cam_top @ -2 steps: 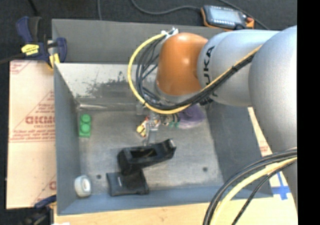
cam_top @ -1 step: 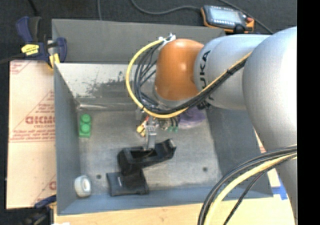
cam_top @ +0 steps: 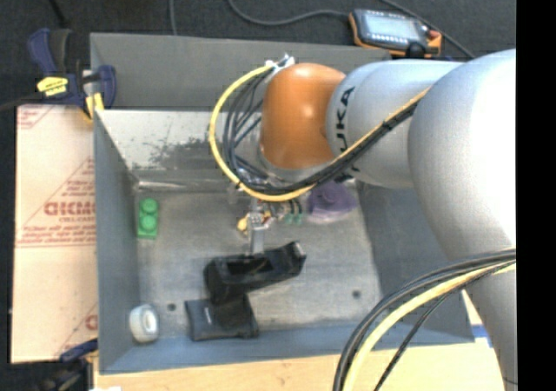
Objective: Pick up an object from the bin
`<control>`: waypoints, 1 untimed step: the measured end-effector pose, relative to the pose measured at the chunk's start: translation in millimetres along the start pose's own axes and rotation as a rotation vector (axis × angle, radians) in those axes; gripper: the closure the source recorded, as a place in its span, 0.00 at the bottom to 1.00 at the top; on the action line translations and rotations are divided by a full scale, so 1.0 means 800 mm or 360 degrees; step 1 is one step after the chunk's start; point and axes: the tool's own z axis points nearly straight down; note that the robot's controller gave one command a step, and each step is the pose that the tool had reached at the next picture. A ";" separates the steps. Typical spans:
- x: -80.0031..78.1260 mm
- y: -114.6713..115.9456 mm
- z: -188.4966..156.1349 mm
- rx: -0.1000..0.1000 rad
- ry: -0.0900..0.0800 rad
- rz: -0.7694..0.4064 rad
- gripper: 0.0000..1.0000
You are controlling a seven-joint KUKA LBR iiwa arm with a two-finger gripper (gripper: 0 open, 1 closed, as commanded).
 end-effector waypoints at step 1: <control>-0.003 -0.023 0.036 -0.0005 -0.0009 -0.0389 1.00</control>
Offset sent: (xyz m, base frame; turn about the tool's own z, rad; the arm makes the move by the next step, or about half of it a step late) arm 0.0000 0.0000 0.0000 0.0000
